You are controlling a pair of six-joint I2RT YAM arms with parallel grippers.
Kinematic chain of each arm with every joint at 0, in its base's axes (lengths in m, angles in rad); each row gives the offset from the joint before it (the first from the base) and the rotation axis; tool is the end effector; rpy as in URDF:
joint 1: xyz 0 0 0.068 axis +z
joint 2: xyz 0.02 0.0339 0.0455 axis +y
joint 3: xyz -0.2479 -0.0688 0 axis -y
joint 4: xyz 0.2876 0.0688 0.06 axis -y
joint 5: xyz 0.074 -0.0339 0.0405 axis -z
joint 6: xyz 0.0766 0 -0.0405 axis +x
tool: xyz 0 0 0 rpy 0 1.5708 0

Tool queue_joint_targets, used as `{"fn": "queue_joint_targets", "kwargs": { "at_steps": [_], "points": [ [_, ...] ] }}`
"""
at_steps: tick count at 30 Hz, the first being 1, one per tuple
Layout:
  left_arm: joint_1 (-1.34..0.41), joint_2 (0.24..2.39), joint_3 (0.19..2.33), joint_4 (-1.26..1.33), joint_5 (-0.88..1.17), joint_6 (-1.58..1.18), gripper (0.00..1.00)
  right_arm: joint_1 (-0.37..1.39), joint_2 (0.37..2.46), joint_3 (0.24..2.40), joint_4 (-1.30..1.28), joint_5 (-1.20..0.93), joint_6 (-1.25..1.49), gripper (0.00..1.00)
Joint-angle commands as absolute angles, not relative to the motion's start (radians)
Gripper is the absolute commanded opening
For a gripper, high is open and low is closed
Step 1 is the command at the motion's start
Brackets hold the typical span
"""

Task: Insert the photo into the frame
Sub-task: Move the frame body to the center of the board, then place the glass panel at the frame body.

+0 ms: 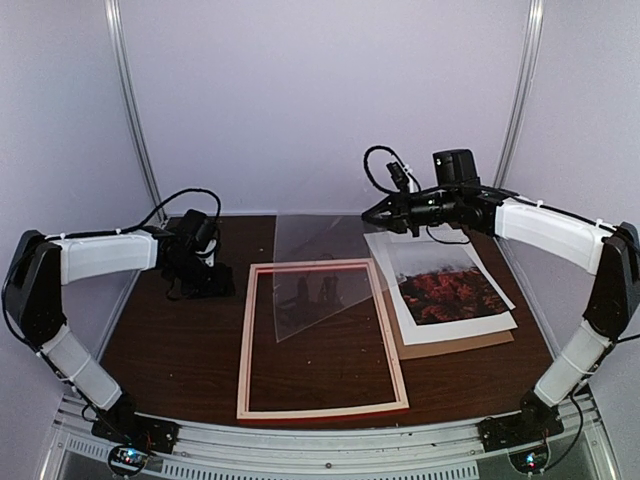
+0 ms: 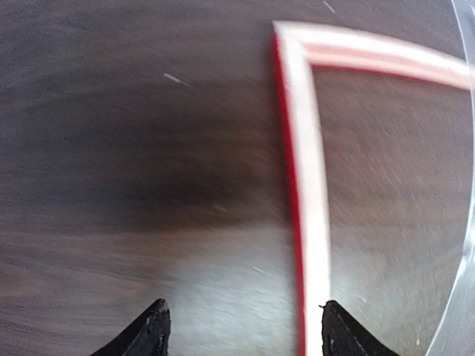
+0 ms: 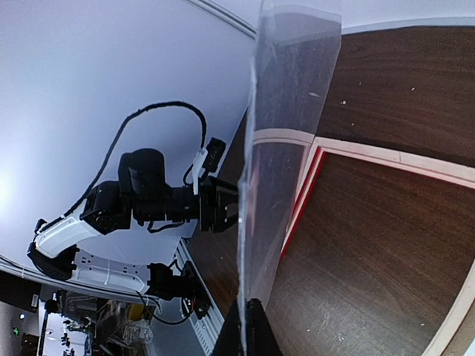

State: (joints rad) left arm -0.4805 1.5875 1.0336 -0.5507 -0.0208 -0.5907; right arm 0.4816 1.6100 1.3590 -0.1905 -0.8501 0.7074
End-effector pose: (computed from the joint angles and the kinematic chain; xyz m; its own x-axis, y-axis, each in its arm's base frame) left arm 0.3271 -0.1687 0.1266 -0.9107 -0.1532 -0.3837 -0.0642 0.9699 -0.2349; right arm 0.3596 0.2529 0.2947 -0.8777 0.0252 -0.4785 -0.4438 0.3340 0.8316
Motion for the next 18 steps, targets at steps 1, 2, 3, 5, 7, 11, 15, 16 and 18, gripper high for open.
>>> {"fn": "queue_joint_targets", "kwargs": {
  "at_steps": [1, 2, 3, 5, 7, 11, 15, 16, 18],
  "points": [
    [-0.375, 1.527, 1.073, -0.535, -0.113, -0.551, 0.73, 0.562, 1.563, 1.318, -0.009, -0.844, 0.812, 0.00],
    [-0.346, 1.521, 1.080, -0.535, -0.121, -0.543, 0.75, 0.581, 1.560, 1.308, -0.004, -0.842, 0.825, 0.00],
    [-0.327, 1.515, 1.088, -0.535, -0.127, -0.538, 0.77, 0.596, 1.556, 1.298, -0.002, -0.837, 0.835, 0.00],
    [-0.302, 1.502, 1.099, -0.532, -0.164, -0.524, 0.83, 0.625, 1.545, 1.256, 0.033, -0.827, 0.862, 0.00],
    [-0.292, 1.495, 1.113, -0.534, -0.200, -0.505, 0.87, 0.639, 1.534, 1.196, 0.075, -0.811, 0.903, 0.00],
    [-0.291, 1.513, 1.157, -0.548, -0.230, -0.474, 0.91, 0.645, 1.532, 1.053, 0.178, -0.786, 1.005, 0.00],
    [-0.291, 1.548, 1.164, -0.544, -0.176, -0.488, 0.92, 0.658, 1.557, 0.911, 0.306, -0.754, 1.105, 0.00],
    [-0.291, 1.552, 1.157, -0.540, -0.157, -0.496, 0.92, 0.665, 1.569, 0.878, 0.339, -0.745, 1.131, 0.00],
    [-0.291, 1.553, 1.136, -0.523, -0.130, -0.507, 0.92, 0.679, 1.588, 0.815, 0.385, -0.721, 1.165, 0.00]
  ]
}}
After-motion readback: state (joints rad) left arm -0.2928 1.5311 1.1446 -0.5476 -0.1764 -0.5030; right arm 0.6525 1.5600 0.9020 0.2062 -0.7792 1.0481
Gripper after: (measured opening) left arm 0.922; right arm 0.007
